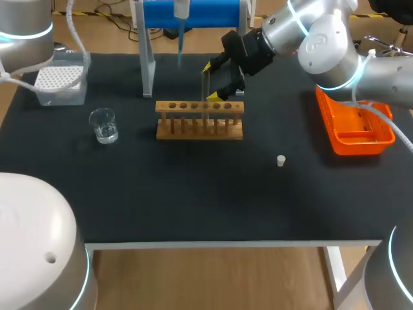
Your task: Invert the test tube, pick up the pipette, mount the tip to pipette, aspirate from beaker and dispense into the tube, eject the tip, return the pipette, and cap with the stopper.
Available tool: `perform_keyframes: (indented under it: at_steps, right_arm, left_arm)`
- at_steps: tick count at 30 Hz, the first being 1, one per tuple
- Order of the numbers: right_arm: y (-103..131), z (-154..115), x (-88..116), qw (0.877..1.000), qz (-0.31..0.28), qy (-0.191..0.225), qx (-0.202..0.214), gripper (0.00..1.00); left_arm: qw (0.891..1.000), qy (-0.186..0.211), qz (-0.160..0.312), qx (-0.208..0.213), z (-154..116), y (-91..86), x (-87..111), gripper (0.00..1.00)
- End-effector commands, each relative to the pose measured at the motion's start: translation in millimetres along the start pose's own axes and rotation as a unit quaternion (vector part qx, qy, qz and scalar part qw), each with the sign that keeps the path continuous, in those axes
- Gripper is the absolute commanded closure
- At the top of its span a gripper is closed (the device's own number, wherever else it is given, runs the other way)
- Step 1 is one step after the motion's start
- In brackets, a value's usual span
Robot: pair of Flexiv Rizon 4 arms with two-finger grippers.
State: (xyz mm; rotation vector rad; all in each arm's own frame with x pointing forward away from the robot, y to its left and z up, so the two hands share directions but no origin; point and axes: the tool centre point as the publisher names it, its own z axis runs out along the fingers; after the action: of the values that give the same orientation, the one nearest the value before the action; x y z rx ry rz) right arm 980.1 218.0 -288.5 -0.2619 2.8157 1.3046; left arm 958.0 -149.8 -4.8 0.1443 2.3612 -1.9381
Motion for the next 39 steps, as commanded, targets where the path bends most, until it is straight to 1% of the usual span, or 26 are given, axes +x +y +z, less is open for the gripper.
perform_keyframes:
  at_steps: [1,23,25,32,39]
  right_arm:
    - [0,-1,0,1.000,0.000,0.001,0.000,0.00]
    - [0,-1,0,1.000,0.000,0.001,0.000,0.00]
    - [0,-1,0,1.000,0.000,0.001,0.000,0.00]
    - [0,-1,0,1.000,0.000,0.001,0.000,0.00]
    - [0,-1,0,1.000,0.000,0.001,0.000,0.00]
  left_arm:
    - [1.000,0.005,0.000,0.000,2,0.9,-3.8,1.00]
    - [1.000,0.005,0.000,0.000,2,0.9,-3.8,1.00]
    - [1.000,0.011,0.003,0.009,6,1.9,-7.0,1.00]
    - [0.999,0.027,0.001,0.018,23,5.2,-12.8,1.00]
    - [0.999,0.038,0.001,0.024,36,2.8,-19.9,1.00]
